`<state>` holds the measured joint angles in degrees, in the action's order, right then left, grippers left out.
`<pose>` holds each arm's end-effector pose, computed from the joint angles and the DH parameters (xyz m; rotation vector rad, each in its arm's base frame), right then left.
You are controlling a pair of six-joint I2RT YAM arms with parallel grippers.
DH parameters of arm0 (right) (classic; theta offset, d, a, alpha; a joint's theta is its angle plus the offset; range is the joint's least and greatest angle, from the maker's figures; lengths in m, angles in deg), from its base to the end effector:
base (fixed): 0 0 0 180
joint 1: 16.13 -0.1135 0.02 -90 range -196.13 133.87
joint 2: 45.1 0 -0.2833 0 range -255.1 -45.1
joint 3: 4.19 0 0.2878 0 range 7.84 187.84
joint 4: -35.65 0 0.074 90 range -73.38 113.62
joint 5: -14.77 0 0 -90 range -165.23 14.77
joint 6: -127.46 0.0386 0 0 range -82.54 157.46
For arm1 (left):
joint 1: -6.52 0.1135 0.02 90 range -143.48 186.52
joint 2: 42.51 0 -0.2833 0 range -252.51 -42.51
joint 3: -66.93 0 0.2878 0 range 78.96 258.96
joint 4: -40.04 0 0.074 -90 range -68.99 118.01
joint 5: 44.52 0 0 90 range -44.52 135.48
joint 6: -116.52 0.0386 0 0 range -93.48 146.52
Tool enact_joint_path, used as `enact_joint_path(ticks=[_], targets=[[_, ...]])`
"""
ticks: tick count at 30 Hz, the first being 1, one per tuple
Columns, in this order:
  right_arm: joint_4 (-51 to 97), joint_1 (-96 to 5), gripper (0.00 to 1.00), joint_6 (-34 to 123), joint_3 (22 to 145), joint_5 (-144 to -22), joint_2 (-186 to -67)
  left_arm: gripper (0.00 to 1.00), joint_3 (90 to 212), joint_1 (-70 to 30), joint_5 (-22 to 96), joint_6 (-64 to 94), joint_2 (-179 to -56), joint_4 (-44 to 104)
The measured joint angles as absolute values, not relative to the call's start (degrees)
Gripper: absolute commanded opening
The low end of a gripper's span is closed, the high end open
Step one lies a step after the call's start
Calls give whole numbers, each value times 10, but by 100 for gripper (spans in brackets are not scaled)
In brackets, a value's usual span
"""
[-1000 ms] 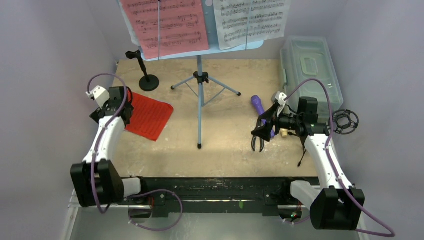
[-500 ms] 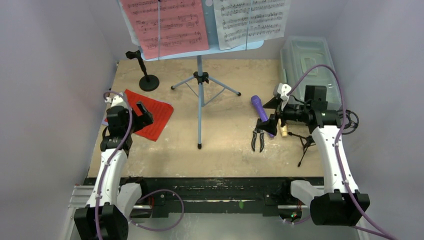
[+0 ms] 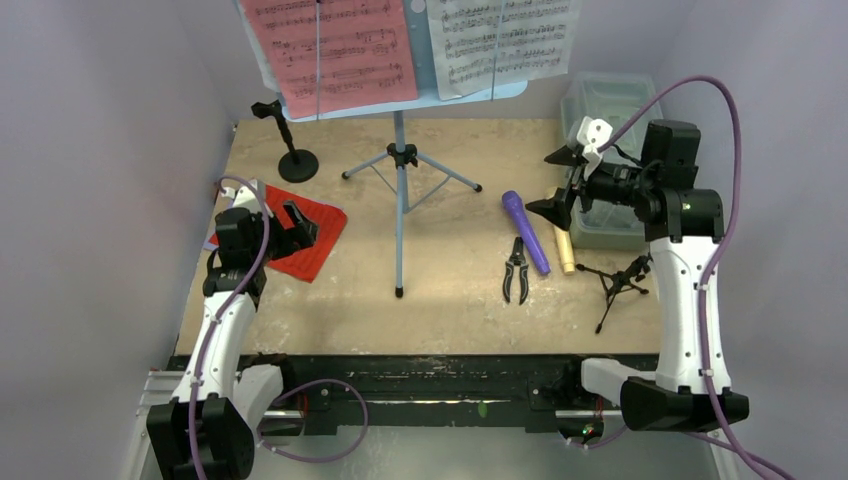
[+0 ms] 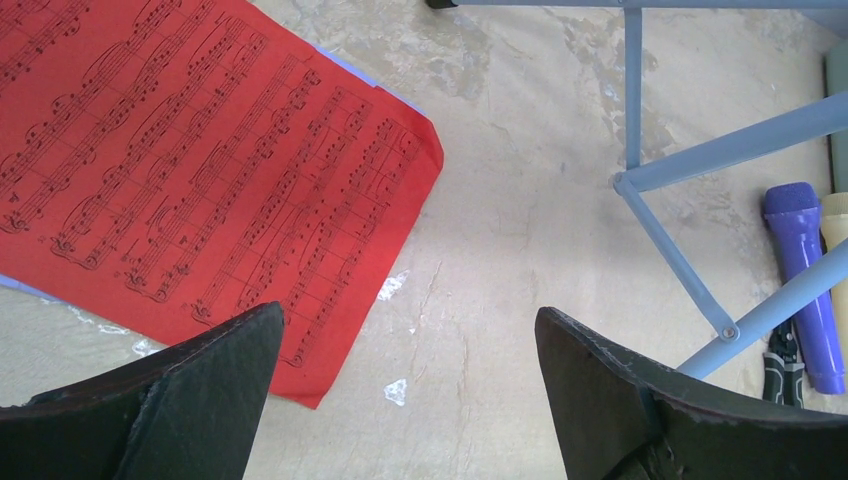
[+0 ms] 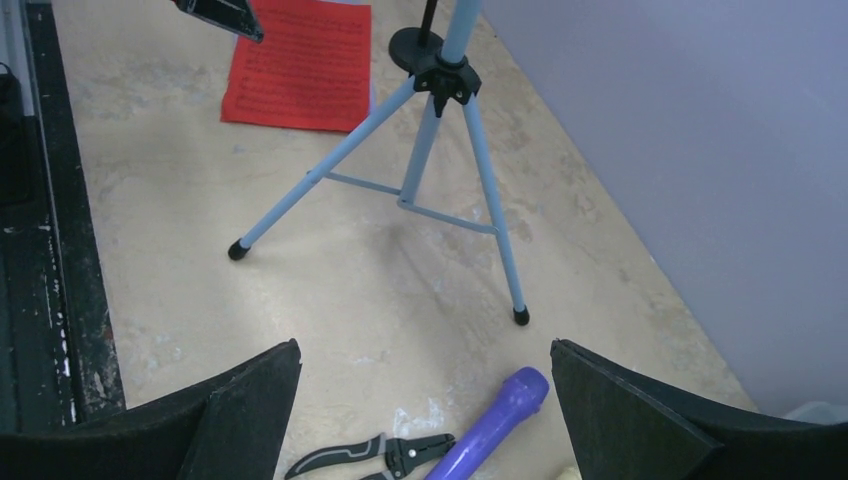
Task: Pack up the instrument practice props
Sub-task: Pick up the sheet music from the music stand.
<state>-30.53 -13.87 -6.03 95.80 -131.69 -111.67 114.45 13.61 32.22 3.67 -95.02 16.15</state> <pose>0.2288 0.0232 0.4804 -1.1464 1.5245 0.5172 0.2313 0.0198 0.2594 -0.3995 2.0470 -0.4080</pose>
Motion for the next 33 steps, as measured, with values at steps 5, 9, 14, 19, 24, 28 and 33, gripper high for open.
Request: enact_joint_path(ticks=[5, 9, 14, 19, 24, 28, 33], targets=[[-315, -139, 99, -45, 1023, -1301, -1135, 96, 1144, 136, 317, 37, -952, 166], [-312, -139, 99, -26, 1078, -1299, -1150, 97, 1145, 136, 315, 37, -952, 167], [-300, -139, 99, 7, 1126, -1303, -1174, 97, 1144, 136, 315, 37, -952, 167], [-278, -139, 99, 43, 1146, -1317, -1197, 97, 1145, 136, 315, 37, -952, 167], [-259, -139, 99, 77, 1165, -1331, -1216, 97, 1144, 136, 315, 37, -952, 167], [-245, -139, 99, 98, 1194, -1343, -1229, 97, 1145, 136, 315, 37, -952, 167], [-226, -139, 99, 123, 1229, -1360, -1246, 96, 1144, 136, 315, 37, -951, 167]])
